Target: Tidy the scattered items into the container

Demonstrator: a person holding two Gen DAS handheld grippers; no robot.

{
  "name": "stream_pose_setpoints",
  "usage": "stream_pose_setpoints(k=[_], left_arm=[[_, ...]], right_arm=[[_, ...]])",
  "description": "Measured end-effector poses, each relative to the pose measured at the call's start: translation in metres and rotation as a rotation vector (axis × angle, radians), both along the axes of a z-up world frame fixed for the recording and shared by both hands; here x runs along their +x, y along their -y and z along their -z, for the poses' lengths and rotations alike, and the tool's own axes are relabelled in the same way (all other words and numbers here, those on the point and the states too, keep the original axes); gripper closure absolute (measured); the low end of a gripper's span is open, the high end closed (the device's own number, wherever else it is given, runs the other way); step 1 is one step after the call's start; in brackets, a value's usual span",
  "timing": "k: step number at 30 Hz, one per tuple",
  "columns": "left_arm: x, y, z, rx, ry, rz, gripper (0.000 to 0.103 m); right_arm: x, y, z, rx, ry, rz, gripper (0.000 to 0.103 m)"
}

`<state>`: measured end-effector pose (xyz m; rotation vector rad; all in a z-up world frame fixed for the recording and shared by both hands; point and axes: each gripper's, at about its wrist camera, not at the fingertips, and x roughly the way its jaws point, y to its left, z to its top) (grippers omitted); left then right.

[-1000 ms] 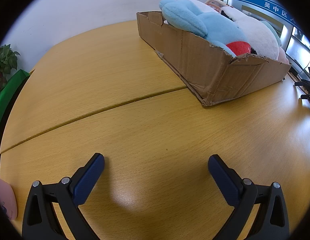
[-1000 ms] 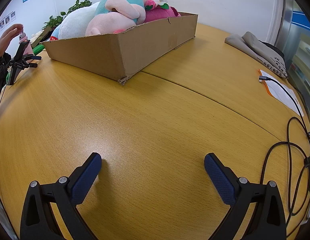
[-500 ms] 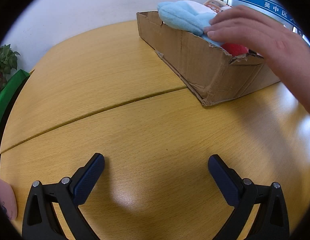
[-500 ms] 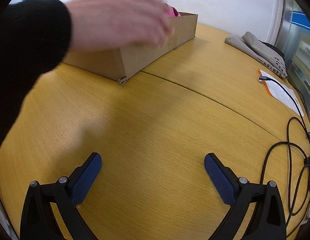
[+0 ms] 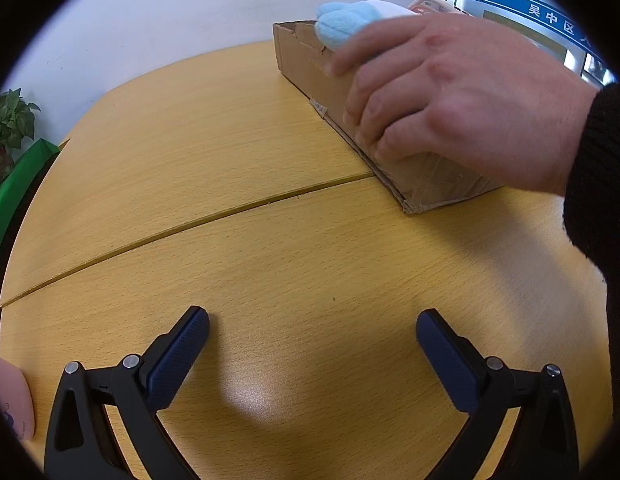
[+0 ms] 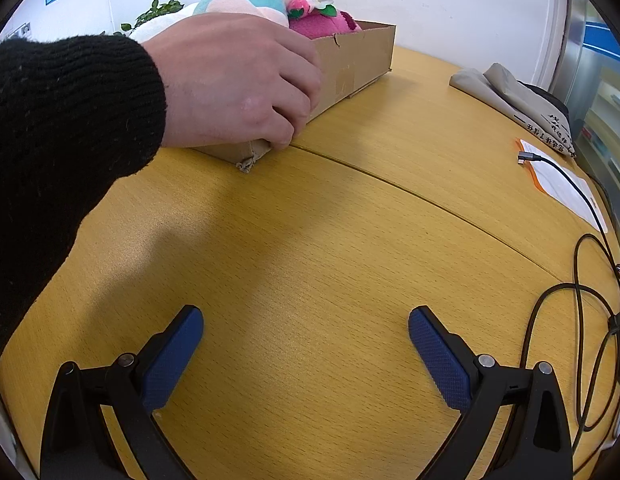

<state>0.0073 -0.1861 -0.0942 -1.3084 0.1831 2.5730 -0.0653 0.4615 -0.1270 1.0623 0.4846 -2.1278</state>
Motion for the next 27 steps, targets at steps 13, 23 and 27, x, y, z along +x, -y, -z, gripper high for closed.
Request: stream_pose_setpoints(k=[13, 23, 27], left_arm=[[-0.0009, -0.0015, -0.0001, 0.0, 0.001, -0.002, 0.0], [-0.0012, -0.0023, -0.0005, -0.001, 0.001, -0.003, 0.0], [-0.0013, -0.0025, -0.0005, -0.001, 0.001, -0.004, 0.0]], right_arm=[[0.0005, 0.0001, -0.0003, 0.0, 0.0, -0.001, 0.0], [0.0006, 0.0001, -0.0006, 0.0, 0.001, -0.002, 0.0], [0.0007, 0.0001, -0.0007, 0.0, 0.001, -0.002, 0.0]])
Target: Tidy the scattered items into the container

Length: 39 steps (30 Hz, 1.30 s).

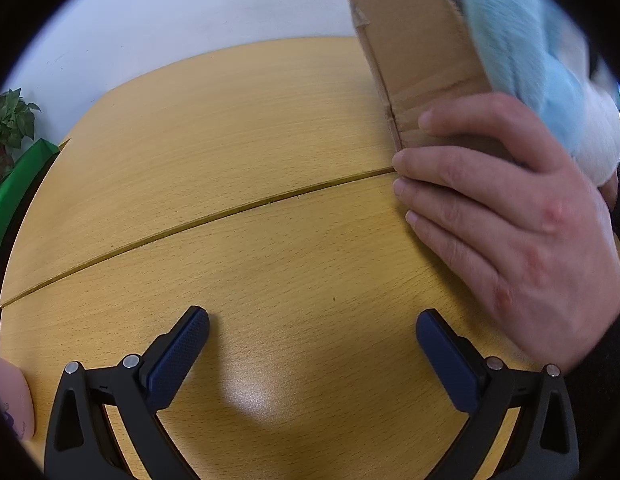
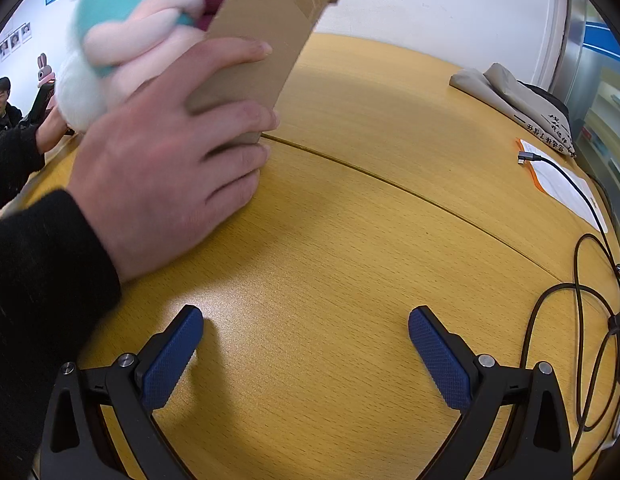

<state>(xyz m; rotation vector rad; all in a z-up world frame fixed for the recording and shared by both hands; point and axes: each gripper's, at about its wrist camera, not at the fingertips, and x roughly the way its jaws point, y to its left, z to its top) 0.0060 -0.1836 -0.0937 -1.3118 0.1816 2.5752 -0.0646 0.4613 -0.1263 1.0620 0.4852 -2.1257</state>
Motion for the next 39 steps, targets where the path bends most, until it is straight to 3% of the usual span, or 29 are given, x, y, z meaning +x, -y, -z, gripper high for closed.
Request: stream_pose_setpoints(k=[39], left_arm=[[0.0088, -0.004, -0.0007, 0.0, 0.0, -0.001, 0.0]], right_arm=[[0.0011, 0.0002, -0.0011, 0.0, 0.0, -0.003, 0.0]])
